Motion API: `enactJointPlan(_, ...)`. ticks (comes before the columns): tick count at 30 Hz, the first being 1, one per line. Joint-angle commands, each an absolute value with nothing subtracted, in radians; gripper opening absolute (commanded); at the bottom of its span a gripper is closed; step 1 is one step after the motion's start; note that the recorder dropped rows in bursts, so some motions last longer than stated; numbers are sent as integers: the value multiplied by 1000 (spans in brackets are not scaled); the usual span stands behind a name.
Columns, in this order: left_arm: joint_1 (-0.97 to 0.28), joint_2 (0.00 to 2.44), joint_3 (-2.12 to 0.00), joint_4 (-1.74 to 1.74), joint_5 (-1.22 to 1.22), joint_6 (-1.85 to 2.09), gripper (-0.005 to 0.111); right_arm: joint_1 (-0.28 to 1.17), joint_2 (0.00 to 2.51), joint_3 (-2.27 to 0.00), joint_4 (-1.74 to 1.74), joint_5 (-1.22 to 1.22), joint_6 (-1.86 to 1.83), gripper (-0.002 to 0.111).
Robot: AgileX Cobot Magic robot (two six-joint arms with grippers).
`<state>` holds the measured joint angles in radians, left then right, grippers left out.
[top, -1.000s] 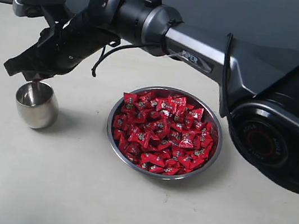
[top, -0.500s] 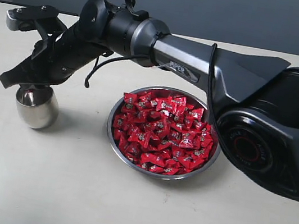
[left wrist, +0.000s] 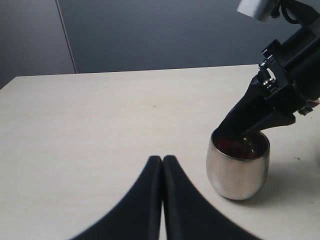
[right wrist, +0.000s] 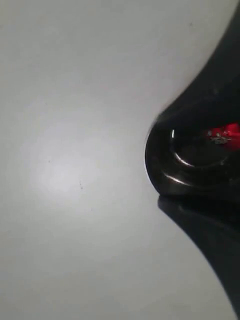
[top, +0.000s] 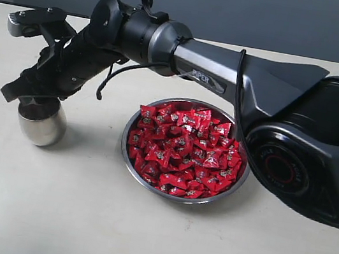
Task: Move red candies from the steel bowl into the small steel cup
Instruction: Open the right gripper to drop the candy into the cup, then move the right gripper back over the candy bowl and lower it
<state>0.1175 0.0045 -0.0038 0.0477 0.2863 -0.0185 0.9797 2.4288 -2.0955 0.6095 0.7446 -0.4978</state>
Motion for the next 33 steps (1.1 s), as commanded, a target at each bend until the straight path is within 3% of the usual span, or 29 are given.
enactJointPlan(1, 118, 0, 0, 45, 285, -20, 0, 978, 2423, -2102, 603, 748, -495, 42)
enactJointPlan(11, 118, 0, 0, 45, 285, -20, 0, 978, 2398, -2102, 560, 778, -495, 40)
enactJointPlan(13, 118, 0, 0, 45, 285, -20, 0, 978, 2383, -2102, 532, 781, -495, 31)
enactJointPlan(17, 118, 0, 0, 45, 285, -20, 0, 978, 2340, -2102, 452, 800, -495, -1)
enactJointPlan(25, 118, 0, 0, 45, 285, -20, 0, 974, 2257, -2102, 201, 853, -378, -1)
enactJointPlan(33, 118, 0, 0, 45, 285, -20, 0, 876, 2198, -2099, 215, 932, -291, -1)
